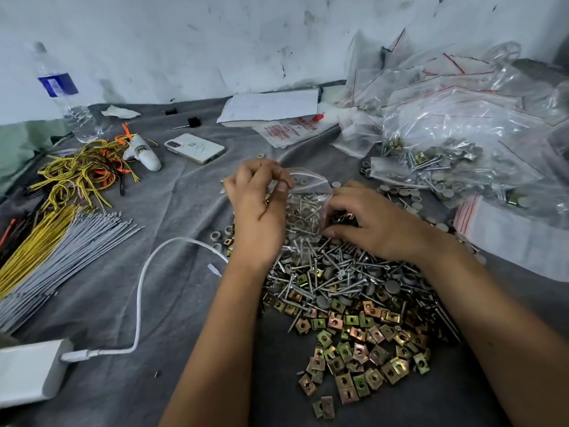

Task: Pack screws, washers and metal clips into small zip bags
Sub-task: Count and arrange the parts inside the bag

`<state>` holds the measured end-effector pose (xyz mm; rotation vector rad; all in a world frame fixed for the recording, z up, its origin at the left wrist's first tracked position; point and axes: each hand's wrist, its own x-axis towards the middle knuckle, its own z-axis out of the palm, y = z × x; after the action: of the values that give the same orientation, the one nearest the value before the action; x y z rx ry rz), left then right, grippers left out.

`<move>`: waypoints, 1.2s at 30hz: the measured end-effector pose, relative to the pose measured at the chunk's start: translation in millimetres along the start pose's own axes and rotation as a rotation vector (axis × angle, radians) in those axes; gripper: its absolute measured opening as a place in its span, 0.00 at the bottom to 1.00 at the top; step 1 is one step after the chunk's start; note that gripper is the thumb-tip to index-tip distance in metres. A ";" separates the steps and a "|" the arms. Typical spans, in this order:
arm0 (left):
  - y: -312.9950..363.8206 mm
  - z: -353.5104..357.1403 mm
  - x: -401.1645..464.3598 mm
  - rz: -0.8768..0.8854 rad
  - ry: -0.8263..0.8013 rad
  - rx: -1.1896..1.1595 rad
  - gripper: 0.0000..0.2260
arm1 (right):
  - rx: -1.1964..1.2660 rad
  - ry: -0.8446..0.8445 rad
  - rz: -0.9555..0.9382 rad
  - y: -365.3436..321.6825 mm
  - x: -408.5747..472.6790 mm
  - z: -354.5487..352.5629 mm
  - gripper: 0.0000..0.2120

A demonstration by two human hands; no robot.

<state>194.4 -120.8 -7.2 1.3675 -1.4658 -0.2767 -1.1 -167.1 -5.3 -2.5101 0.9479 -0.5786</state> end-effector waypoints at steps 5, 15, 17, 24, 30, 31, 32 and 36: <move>-4.5 5.5 -0.9 0.064 -0.050 0.130 0.08 | 0.267 0.334 0.077 0.5 -2.2 -7.1 0.02; -6.2 19.5 -5.8 0.166 -0.152 0.236 0.05 | 0.256 0.361 -0.006 -2.7 -2.6 -3.2 0.11; -5.4 17.8 -5.4 0.161 -0.147 0.199 0.06 | 0.220 0.325 0.021 2.6 -3.9 -4.1 0.12; -3.3 16.1 -5.9 0.176 -0.137 0.183 0.06 | 0.122 0.221 -0.032 2.7 -4.8 -10.0 0.11; -4.3 13.8 -5.0 0.122 -0.124 0.134 0.07 | 0.273 0.467 -0.029 0.4 -5.8 -13.1 0.07; -4.7 13.3 -4.5 0.113 -0.121 0.131 0.07 | 0.284 0.498 -0.018 0.2 -6.1 -14.2 0.05; -5.3 13.1 -4.1 0.105 -0.119 0.131 0.07 | 0.283 0.513 -0.008 0.8 -6.8 -15.7 0.04; -6.0 13.0 -3.7 0.067 -0.115 0.105 0.07 | 0.097 0.315 0.039 7.8 -9.9 -19.1 0.14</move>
<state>186.9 -125.7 -19.0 1.4022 -1.6383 -0.2411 -21.7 -169.8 4.4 -2.3511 1.0467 -1.0034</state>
